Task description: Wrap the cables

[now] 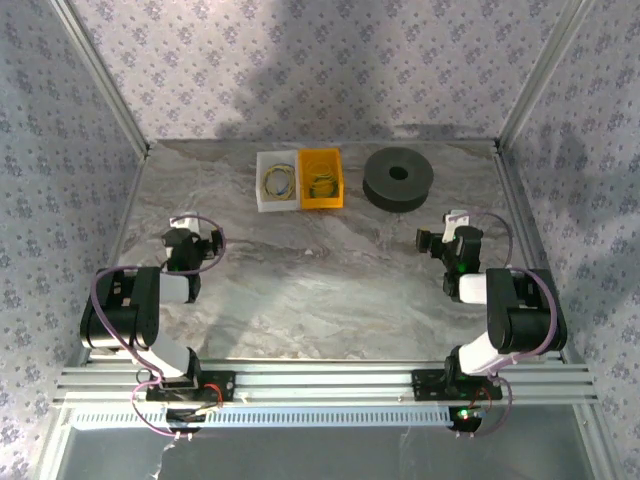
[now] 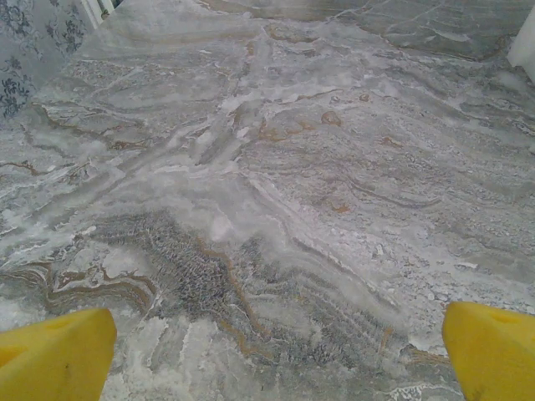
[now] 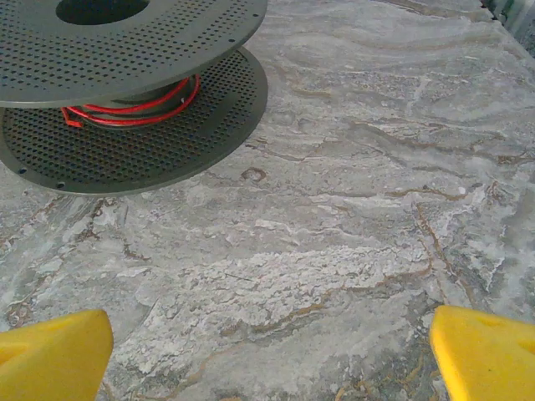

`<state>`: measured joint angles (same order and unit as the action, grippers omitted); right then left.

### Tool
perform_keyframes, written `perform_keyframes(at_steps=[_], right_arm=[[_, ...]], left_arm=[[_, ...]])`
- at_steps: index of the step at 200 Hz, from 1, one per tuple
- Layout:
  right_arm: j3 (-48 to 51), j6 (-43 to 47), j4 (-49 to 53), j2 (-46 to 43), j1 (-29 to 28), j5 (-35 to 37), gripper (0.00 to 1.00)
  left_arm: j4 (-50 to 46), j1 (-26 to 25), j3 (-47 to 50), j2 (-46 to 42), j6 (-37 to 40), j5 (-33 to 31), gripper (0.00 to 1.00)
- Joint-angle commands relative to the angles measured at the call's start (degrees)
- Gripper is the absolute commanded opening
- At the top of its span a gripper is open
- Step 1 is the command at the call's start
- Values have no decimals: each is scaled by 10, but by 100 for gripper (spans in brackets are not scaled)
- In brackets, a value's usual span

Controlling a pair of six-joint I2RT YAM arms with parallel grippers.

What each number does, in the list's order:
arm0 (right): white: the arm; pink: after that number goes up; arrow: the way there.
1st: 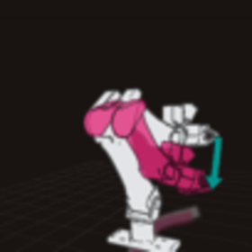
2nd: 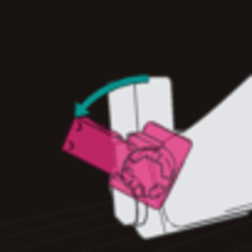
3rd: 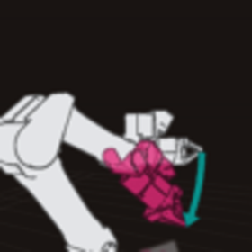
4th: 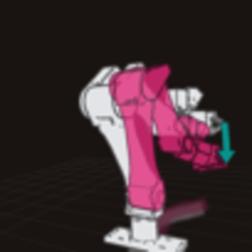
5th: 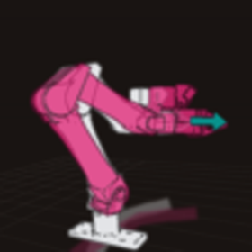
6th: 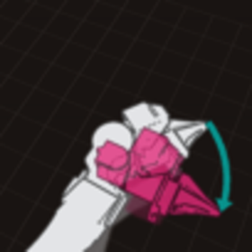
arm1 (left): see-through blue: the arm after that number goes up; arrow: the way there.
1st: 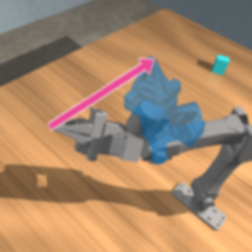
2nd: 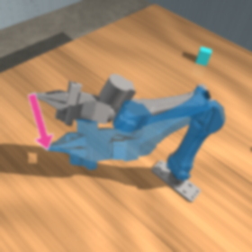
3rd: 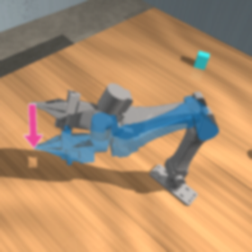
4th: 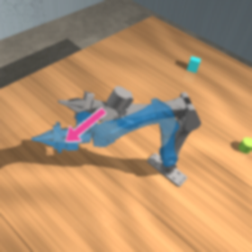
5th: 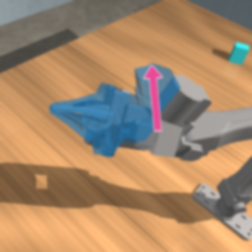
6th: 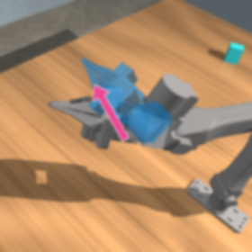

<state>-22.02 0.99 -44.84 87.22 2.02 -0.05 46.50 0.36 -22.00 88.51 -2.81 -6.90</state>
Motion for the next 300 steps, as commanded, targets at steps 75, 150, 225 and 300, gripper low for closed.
perform_keyframes(at_steps=[75, 150, 225, 300], right_arm=[[-10, 7, -1, -2, 8, -13, 99], [-11, 7, 0, -1, 8, -13, 99], [-33, 18, 92, -79, -18, 40, 99], [-347, -147, 545, -66, 71, -163, 99]], left_arm=[[7, 0, -15, -6, 6, 9, 100], [5, 3, -15, -6, 5, 13, 100], [-120, -7, -63, -47, -1, -33, 100], [-814, -12, -448, -40, -93, 3, 100]])
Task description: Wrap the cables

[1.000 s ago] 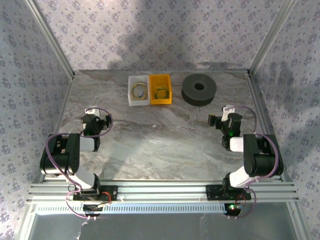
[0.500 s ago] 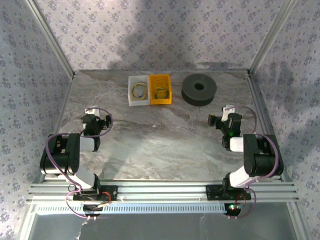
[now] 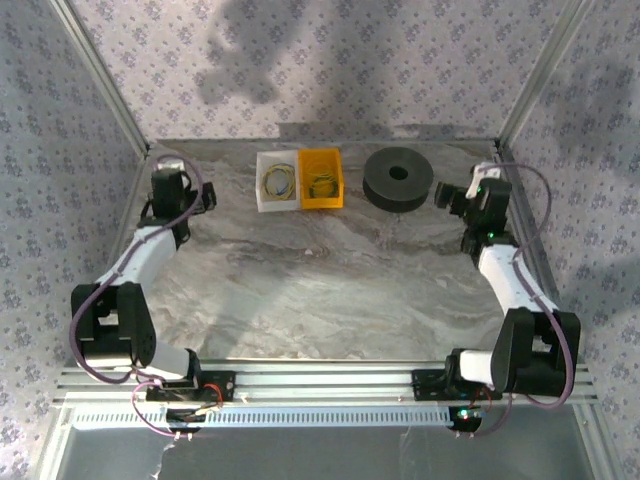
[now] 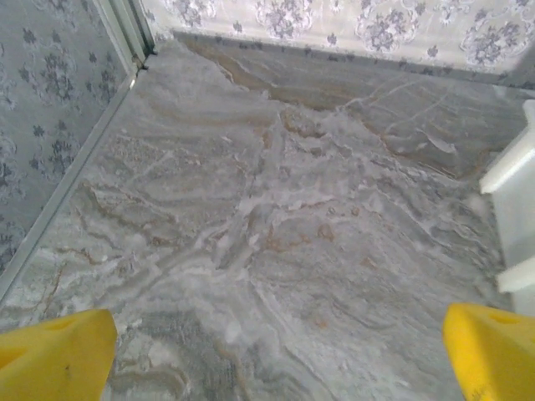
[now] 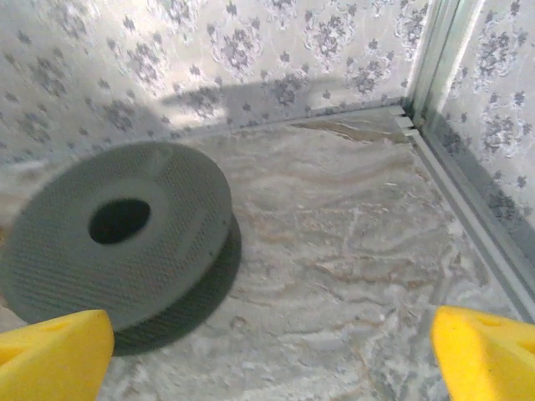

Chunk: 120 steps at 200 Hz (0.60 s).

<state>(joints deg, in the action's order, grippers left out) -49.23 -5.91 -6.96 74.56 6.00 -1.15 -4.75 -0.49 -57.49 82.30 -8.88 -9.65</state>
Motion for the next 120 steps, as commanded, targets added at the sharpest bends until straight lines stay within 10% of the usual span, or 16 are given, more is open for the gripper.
perform_keyframes(at_steps=[1, 37, 120], right_arm=[[-81, -80, 169, 65, 33, -160, 99], [-269, -150, 225, 239, 49, -346, 99], [-423, -209, 228, 461, 42, -343, 94]], left_arm=[[-309, -3, -98, 24, -32, 34, 100], [-478, -17, -183, 29, -15, 205, 100], [-585, -50, -185, 12, 22, 154, 100]])
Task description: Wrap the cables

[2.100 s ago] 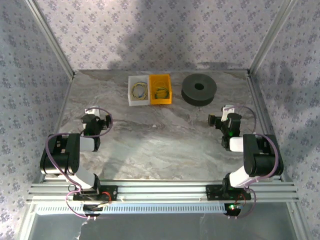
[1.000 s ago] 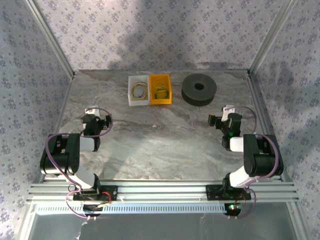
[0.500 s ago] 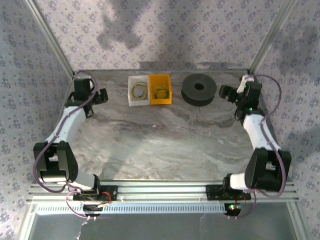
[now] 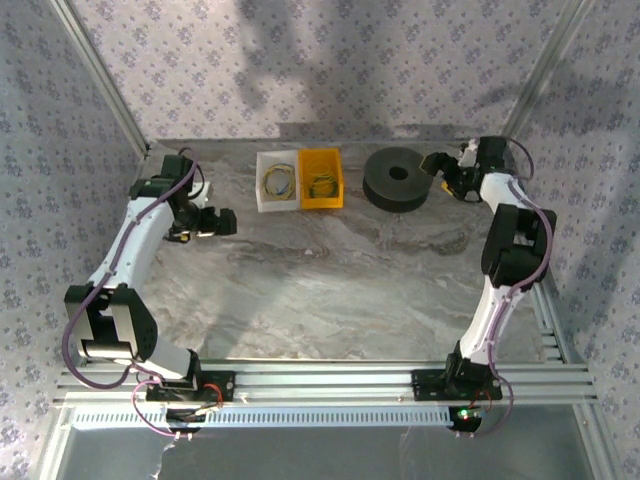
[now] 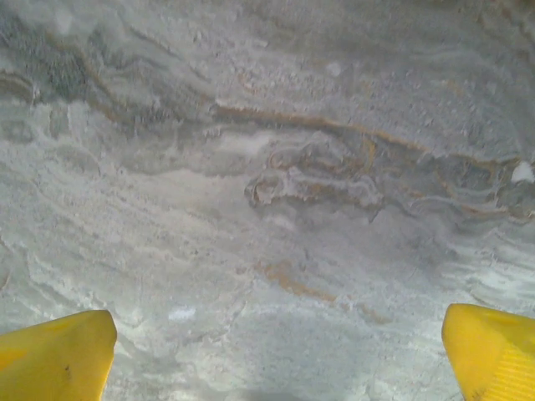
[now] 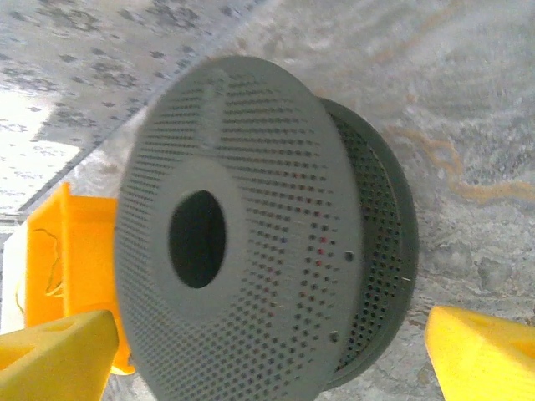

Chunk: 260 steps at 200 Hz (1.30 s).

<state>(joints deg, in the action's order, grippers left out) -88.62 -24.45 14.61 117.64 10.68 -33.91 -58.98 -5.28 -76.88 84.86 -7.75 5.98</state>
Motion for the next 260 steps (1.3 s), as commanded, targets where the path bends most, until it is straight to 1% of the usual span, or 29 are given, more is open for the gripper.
perform_keyframes(at_steps=[1, 24, 37, 73, 77, 86, 92, 112, 127, 159, 185, 203, 228, 245, 260], right_arm=[[-30, -23, 12, 31, -5, -15, 94], [-44, -30, -1, 64, -14, -32, 87], [-49, -39, -16, 79, -18, -45, 81], [-45, -65, -51, 93, -24, -53, 46], [-43, -67, -53, 92, -24, -52, 43], [-39, -71, -56, 90, -23, -48, 40], [-35, -72, -59, 88, -23, -47, 35], [-16, -75, -67, 71, -19, -38, 13], [-5, -58, -51, 50, -16, -27, 0], [5, 17, 37, -23, -23, 2, 0], [39, 53, 84, -114, -33, -2, 0], [65, 71, 119, -188, -46, -23, 0], [112, 82, 162, -285, -79, -59, 0], [155, 71, 166, -345, -107, -80, 0], [187, 55, 164, -377, -135, -104, 0]], left_arm=[[-42, -2, 9, -13, 11, -3, 100], [-39, -2, 10, -13, 10, -5, 100], [-39, -2, 9, -12, 10, -8, 100], [-37, -3, 13, -11, 9, -11, 100], [-37, -3, 13, -11, 9, -11, 100], [-36, -3, 15, -11, 9, -11, 100], [-36, -3, 16, -11, 8, -13, 100], [-34, -3, 16, -13, 8, -16, 100], [-33, -3, 15, -12, 9, -18, 100], [-31, -3, 14, -9, 11, -25, 100], [-28, -3, 15, -7, 15, -29, 100], [-28, -3, 15, -7, 16, -33, 100], [-24, -4, 17, -10, 17, -36, 100], [-22, -4, 20, -13, 16, -37, 100], [-22, -4, 22, -15, 16, -38, 100]])
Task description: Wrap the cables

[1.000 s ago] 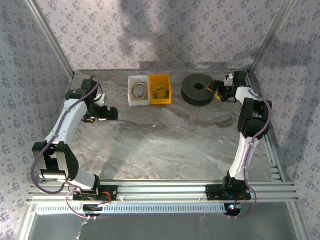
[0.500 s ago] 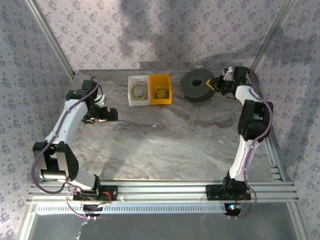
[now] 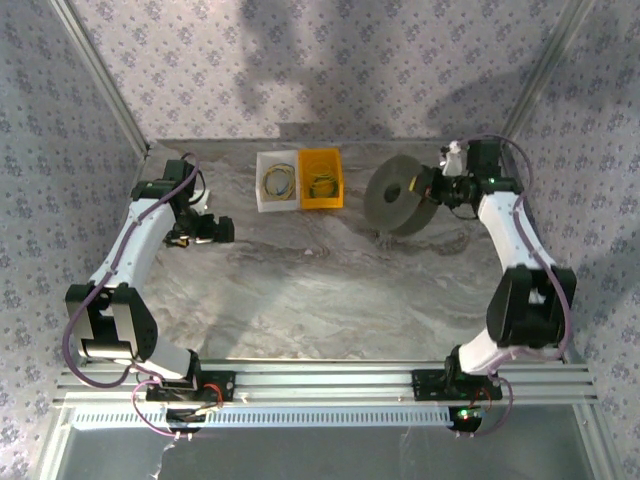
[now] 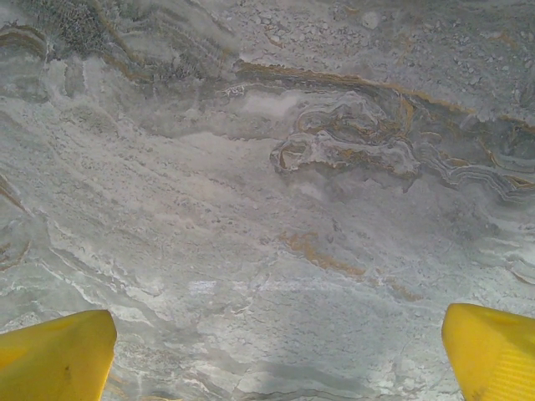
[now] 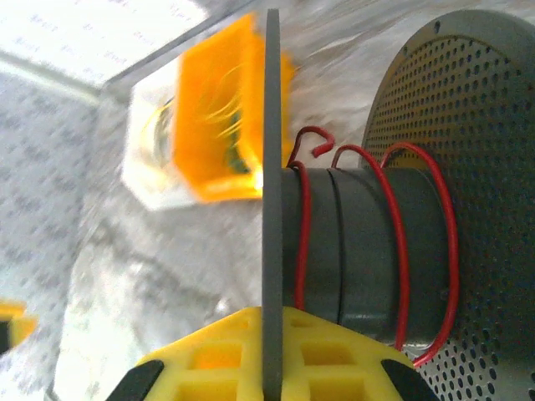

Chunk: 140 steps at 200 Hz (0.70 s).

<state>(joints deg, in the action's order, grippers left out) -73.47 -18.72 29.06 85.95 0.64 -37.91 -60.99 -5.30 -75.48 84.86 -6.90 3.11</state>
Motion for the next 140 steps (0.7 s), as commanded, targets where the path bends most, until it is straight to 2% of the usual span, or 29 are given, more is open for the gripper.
perform_keyframes(at_steps=[1, 30, 47, 69, 105, 126, 140], right_arm=[[38, -4, 19, -61, -37, -67, 0], [97, -66, -46, -78, -116, -125, 0], [104, -93, -86, -55, -177, -157, 0], [93, -88, -91, -2, -242, -154, 0], [92, -69, -102, 77, -258, -173, 0], [61, -9, -39, 121, -249, -220, 0], [22, 52, 28, 136, -245, -225, 0]], left_arm=[[-2, -5, 8, -15, 7, -9, 100], [-1, -4, 9, -15, 7, -10, 100], [0, -5, 7, -13, 7, -10, 100], [1, -8, 6, -9, 6, -10, 100], [-2, -12, 9, -11, 7, -14, 100], [-3, -12, 11, -12, 10, -18, 100], [-3, -13, 11, -14, 12, -19, 100]])
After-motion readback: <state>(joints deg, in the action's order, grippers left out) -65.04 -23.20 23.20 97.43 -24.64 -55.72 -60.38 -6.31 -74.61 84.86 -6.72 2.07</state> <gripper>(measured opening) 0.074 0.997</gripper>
